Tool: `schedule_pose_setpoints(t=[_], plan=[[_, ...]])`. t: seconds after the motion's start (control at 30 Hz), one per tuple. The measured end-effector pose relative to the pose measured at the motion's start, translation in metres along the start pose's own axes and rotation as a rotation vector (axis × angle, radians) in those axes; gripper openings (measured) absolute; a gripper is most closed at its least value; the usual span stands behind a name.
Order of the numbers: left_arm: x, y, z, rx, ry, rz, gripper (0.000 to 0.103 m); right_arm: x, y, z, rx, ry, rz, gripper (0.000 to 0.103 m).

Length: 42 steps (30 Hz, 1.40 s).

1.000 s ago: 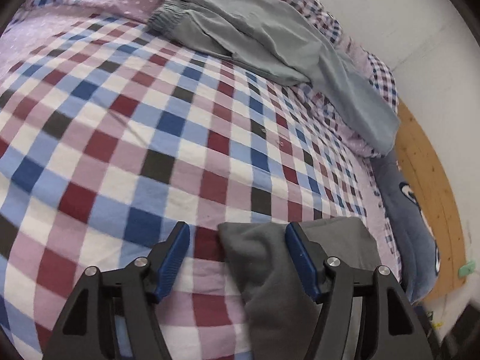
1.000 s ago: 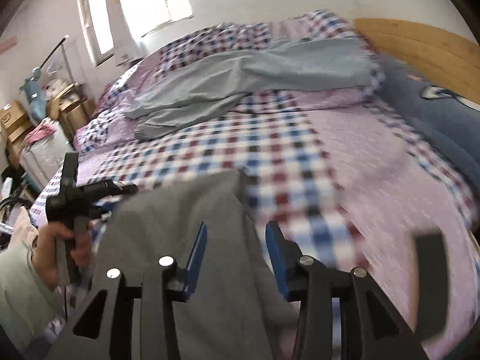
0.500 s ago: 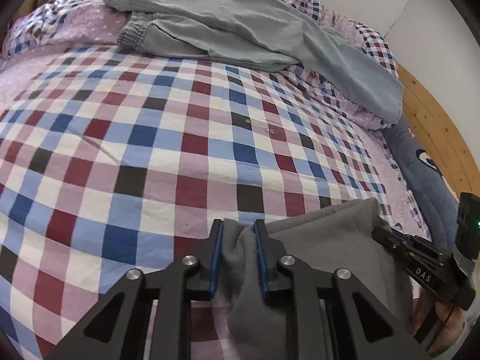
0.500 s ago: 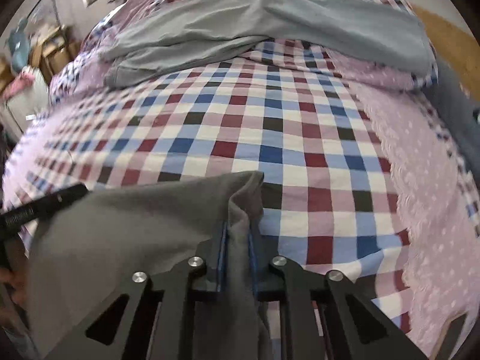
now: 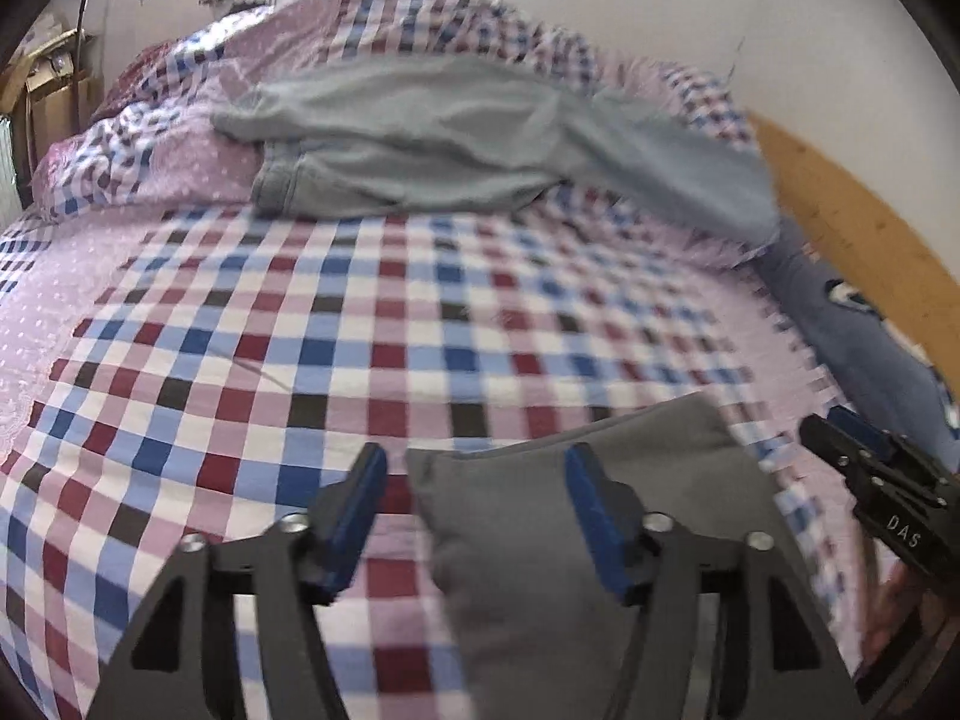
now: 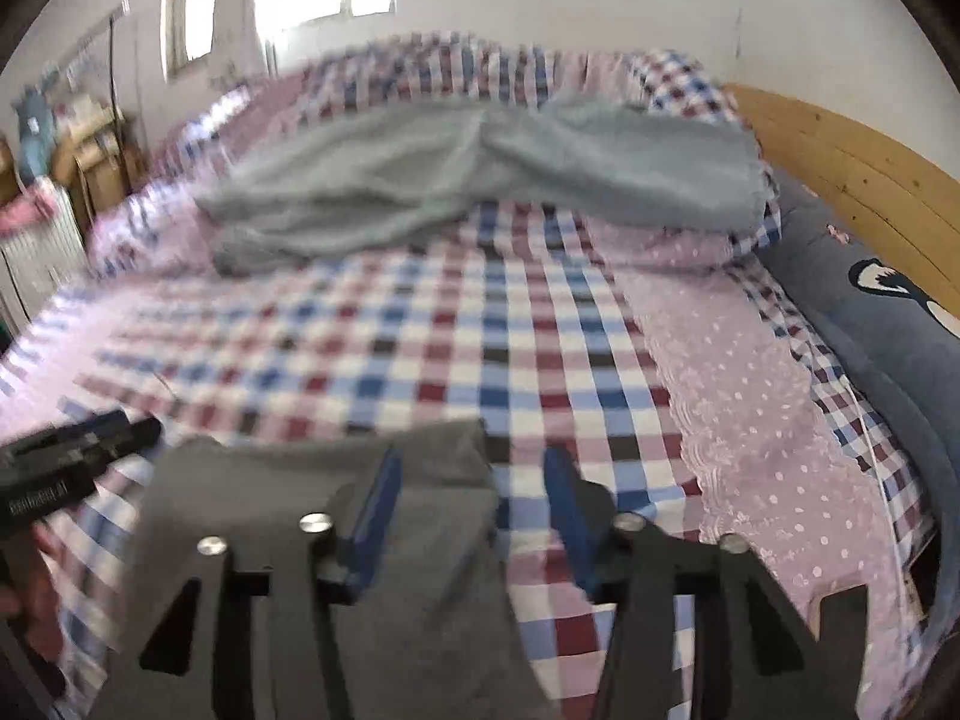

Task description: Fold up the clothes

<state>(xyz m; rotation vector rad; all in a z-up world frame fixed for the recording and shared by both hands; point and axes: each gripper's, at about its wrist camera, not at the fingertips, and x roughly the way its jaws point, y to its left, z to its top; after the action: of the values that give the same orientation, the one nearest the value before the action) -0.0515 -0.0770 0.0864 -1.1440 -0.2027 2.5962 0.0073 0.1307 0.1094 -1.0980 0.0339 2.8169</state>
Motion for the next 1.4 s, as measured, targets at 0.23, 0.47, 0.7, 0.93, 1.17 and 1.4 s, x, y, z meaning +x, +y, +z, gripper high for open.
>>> schedule_pose_setpoints(t=[0.23, 0.47, 0.7, 0.93, 1.17, 1.4], plan=[[-0.003, -0.025, 0.0, 0.015, -0.091, -0.03, 0.081, 0.011, 0.019, 0.006, -0.035, -0.021, 0.067, 0.056], [0.052, -0.019, 0.0, 0.03, -0.024, 0.017, 0.081, 0.078, 0.011, -0.003, 0.08, 0.074, 0.134, 0.056], [0.097, -0.03, -0.019, 0.103, 0.091, 0.121, 0.082, 0.118, 0.012, -0.022, 0.053, 0.145, 0.078, 0.056], [0.101, -0.032, -0.022, 0.123, 0.097, 0.15, 0.083, 0.118, 0.011, -0.027, 0.026, 0.146, 0.069, 0.056], [0.073, -0.024, -0.02, 0.052, 0.059, 0.147, 0.083, 0.085, 0.008, -0.027, 0.016, 0.097, 0.047, 0.058], [0.061, -0.036, -0.038, 0.159, 0.028, 0.142, 0.084, 0.077, -0.003, -0.036, 0.003, 0.09, 0.026, 0.061]])
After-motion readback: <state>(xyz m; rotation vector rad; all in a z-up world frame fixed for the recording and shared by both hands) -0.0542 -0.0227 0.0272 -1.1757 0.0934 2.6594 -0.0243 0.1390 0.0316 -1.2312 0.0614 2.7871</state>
